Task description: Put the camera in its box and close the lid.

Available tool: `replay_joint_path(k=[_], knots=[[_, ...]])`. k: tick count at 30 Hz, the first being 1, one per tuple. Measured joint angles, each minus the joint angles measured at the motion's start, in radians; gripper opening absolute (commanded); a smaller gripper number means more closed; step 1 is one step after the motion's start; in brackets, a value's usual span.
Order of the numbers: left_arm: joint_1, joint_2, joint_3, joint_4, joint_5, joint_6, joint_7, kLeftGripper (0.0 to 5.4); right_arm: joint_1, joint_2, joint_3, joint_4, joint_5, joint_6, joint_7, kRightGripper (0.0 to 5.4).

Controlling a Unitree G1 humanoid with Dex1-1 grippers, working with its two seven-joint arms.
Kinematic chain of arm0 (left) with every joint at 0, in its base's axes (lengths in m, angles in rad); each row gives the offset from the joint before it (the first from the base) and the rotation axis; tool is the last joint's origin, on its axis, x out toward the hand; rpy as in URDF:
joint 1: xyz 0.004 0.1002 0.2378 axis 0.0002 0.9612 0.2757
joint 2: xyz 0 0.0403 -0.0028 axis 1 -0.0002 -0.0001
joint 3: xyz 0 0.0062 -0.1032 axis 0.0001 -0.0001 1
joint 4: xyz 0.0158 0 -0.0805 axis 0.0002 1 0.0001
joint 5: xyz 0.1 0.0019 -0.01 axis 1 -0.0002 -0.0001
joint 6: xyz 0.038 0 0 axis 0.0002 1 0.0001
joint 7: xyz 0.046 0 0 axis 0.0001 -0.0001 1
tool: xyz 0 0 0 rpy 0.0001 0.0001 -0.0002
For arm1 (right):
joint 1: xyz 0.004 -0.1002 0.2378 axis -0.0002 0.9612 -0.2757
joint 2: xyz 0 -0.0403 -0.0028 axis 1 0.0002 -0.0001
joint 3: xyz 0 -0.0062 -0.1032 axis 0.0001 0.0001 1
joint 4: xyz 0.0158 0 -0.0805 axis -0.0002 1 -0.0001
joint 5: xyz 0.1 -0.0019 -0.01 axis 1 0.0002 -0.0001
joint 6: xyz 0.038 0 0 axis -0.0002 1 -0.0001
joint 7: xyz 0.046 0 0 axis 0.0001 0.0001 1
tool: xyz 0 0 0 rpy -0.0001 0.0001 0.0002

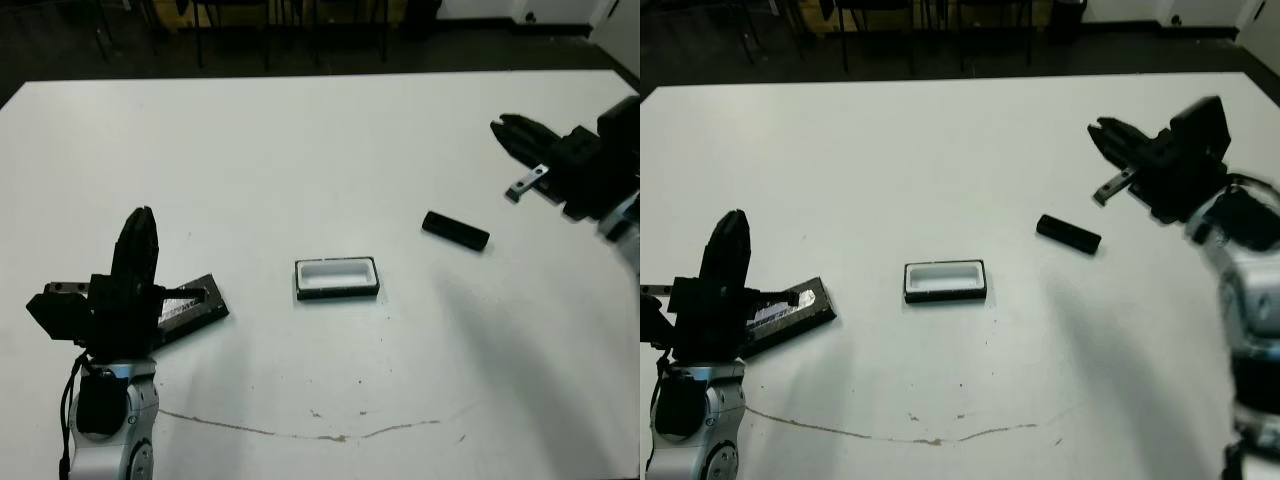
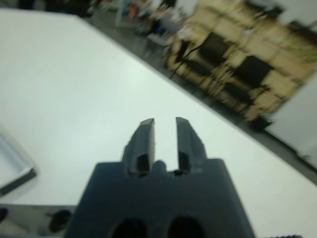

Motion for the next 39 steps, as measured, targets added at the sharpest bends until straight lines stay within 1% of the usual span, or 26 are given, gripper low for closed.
replay_joint_path(k=[2, 5, 8, 11, 17, 24, 33, 39], knots=[[0.0, 0.001, 0.0, 0.001, 0.001, -0.002, 0.0, 0.0, -0.033, -0.008, 0.036, 0.07, -0.008, -0.008, 0.083, 1.47], [0.0, 0.001, 0.001, 0.005, 0.008, -0.009, 0.0, 0.0, -0.092, -0.01, 0.089, 0.196, -0.024, -0.049, 0.213, 2.01], [0.0, 0.002, 0.0, 0.006, 0.007, -0.009, 0.0, 0.0, -0.146, -0.008, 0.124, 0.326, -0.043, -0.116, 0.324, 2.55], [0.001, 0.002, 0.001, 0.006, 0.007, -0.009, 0.0, 0.0, -0.183, -0.004, 0.137, 0.434, -0.064, -0.19, 0.398, 3.07], [0.002, 0.002, 0.001, 0.014, 0.008, -0.013, -0.006, 0.0, -0.212, 0.015, 0.15, 0.563, -0.101, -0.273, 0.476, 4.1], [0.002, 0.002, 0.001, 0.026, 0.01, -0.027, -0.009, 0.0, -0.215, 0.033, 0.149, 0.618, -0.122, -0.293, 0.468, 5.34], [0.006, 0.002, 0.001, 0.03, 0.019, -0.033, -0.008, 0.0, -0.192, 0.059, 0.126, 0.638, -0.125, -0.296, 0.4, 5.37], [0.01, 0.002, 0.001, 0.03, 0.018, -0.033, -0.006, 0.0, -0.178, 0.078, 0.125, 0.691, -0.145, -0.305, 0.381, 5.37]])
